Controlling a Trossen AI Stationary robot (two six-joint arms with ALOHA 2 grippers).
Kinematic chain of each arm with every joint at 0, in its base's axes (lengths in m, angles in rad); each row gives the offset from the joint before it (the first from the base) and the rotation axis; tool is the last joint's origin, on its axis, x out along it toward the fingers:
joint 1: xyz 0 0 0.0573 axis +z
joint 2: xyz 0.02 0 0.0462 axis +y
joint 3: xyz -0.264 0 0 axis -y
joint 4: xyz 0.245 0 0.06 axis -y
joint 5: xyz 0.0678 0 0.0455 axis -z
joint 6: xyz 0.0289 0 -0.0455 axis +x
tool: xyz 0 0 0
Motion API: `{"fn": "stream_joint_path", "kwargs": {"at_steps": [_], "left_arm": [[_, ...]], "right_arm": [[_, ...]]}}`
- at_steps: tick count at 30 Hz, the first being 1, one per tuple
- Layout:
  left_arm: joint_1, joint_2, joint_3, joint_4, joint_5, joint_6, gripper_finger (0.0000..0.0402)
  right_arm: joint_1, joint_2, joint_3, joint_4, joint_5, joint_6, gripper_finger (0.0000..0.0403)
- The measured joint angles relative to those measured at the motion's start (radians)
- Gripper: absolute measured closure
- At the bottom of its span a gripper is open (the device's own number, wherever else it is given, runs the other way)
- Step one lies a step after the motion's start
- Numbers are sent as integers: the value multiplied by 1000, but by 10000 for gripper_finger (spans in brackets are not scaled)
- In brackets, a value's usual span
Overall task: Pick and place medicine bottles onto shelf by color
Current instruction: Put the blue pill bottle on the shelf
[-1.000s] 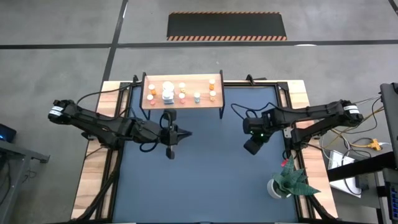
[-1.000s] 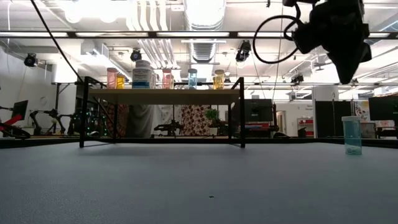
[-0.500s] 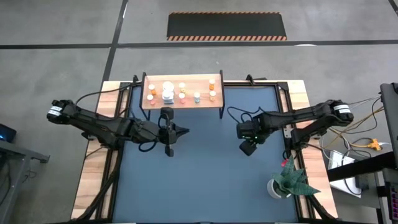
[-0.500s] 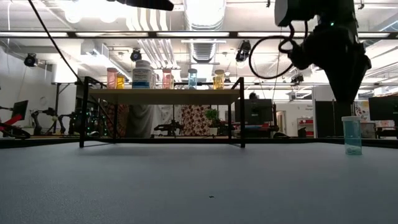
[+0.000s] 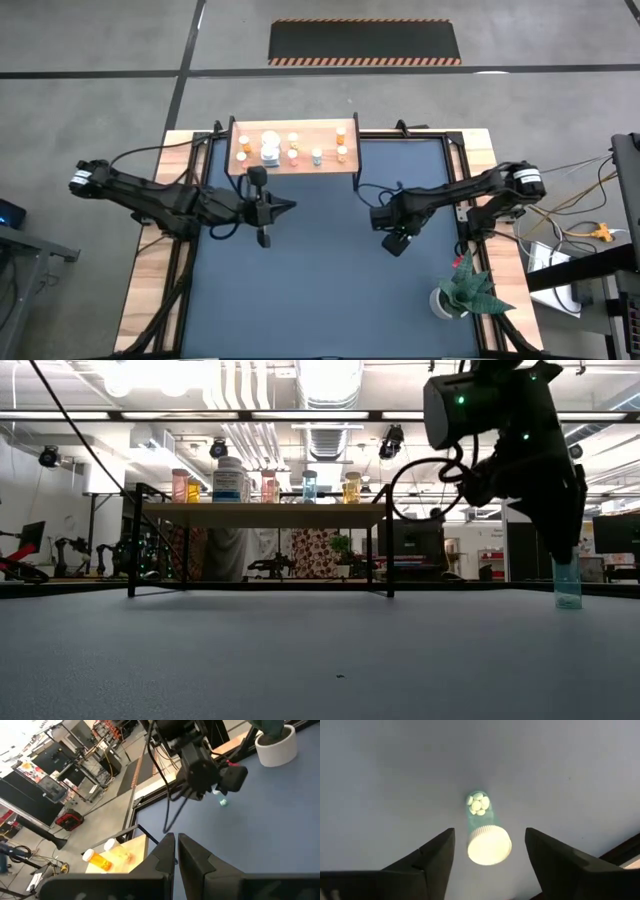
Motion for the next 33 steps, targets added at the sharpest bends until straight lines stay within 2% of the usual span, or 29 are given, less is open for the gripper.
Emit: {"fn": "stream_joint_path", "kwargs": {"at_steps": [18,22,28,33], "left_arm": [[1,-13,-33,3,0,1,398],[1,-14,-36,6,0,1,398],[1,-14,-37,6,0,1,398],[1,-14,-44,5,1,-25,398]], "right_arm": [[0,2,0,4,-26,-22,291],[0,2,1,1,-29,-27,294],[0,2,26,0,-29,-55,277],[0,2,72,16,-27,-129,287]]}}
